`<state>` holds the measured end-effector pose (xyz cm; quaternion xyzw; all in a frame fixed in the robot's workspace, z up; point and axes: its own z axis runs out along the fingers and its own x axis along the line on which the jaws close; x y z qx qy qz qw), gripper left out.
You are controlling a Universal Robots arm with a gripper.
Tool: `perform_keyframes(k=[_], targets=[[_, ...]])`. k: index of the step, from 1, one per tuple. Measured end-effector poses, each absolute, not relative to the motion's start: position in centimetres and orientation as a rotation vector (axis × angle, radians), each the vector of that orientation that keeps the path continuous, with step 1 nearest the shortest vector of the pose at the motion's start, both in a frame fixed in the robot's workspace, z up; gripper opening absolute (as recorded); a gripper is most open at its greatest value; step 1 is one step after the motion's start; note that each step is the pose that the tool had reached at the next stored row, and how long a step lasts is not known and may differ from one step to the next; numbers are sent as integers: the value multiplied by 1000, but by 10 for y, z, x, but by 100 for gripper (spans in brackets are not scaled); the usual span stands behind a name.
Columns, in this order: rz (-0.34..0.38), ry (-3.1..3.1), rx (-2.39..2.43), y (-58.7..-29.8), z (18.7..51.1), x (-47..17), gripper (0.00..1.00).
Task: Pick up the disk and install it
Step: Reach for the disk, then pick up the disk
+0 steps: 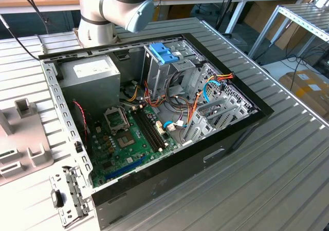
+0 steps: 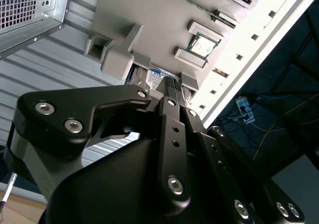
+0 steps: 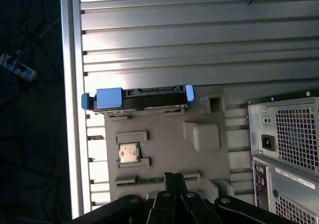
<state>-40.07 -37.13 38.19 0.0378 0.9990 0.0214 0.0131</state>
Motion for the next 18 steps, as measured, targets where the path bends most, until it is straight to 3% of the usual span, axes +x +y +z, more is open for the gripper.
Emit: perform_keyframes(k=[18], targets=[[67, 3112, 118, -365, 380, -413, 11]])
